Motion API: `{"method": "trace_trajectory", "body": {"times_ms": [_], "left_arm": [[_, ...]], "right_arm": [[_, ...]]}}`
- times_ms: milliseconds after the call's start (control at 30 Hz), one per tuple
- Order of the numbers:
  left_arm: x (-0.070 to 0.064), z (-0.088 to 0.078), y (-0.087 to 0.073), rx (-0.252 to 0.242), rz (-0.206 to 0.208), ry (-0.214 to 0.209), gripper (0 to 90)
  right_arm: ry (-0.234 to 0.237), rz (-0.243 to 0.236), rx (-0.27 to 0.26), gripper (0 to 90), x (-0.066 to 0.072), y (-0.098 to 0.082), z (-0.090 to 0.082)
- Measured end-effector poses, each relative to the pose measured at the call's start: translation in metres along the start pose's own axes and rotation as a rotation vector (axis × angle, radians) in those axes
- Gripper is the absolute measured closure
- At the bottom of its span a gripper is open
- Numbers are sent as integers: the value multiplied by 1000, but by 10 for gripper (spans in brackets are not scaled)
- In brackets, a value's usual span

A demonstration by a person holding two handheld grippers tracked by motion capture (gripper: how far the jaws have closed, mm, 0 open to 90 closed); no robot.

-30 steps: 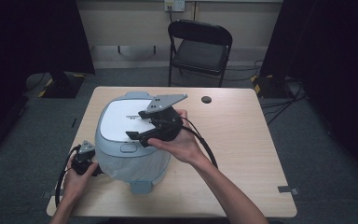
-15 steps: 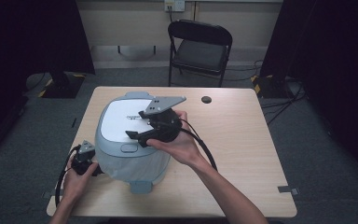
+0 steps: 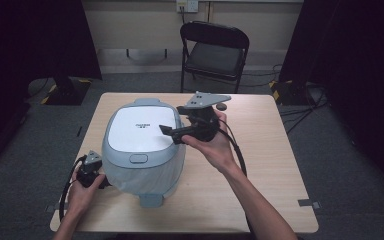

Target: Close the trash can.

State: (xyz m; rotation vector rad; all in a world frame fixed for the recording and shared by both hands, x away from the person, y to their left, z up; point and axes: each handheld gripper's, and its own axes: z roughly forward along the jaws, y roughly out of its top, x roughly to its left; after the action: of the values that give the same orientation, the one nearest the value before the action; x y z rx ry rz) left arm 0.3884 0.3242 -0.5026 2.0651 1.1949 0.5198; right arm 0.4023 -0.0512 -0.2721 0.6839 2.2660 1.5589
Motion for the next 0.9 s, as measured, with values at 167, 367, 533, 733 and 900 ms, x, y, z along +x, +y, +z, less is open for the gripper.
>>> {"method": "trace_trajectory", "body": {"times_ms": [167, 367, 533, 733, 900], "left_arm": [[0, 0, 0, -1, -4, -4, 81], [0, 0, 0, -1, -4, -3, 81], [0, -1, -1, -1, 0, 4, 82], [-1, -3, -2, 1, -8, 12, 84], [-1, -3, -2, 1, -8, 12, 84]], "right_arm": [[-49, 27, -12, 201, -15, -8, -14], [-117, 70, 10, 195, -33, -26, -31], [-179, 93, 22, 178, -44, -43, -43], [-225, 161, 70, 164, -59, -76, -58], [-246, 196, 83, 163, -66, -94, -69]]}}
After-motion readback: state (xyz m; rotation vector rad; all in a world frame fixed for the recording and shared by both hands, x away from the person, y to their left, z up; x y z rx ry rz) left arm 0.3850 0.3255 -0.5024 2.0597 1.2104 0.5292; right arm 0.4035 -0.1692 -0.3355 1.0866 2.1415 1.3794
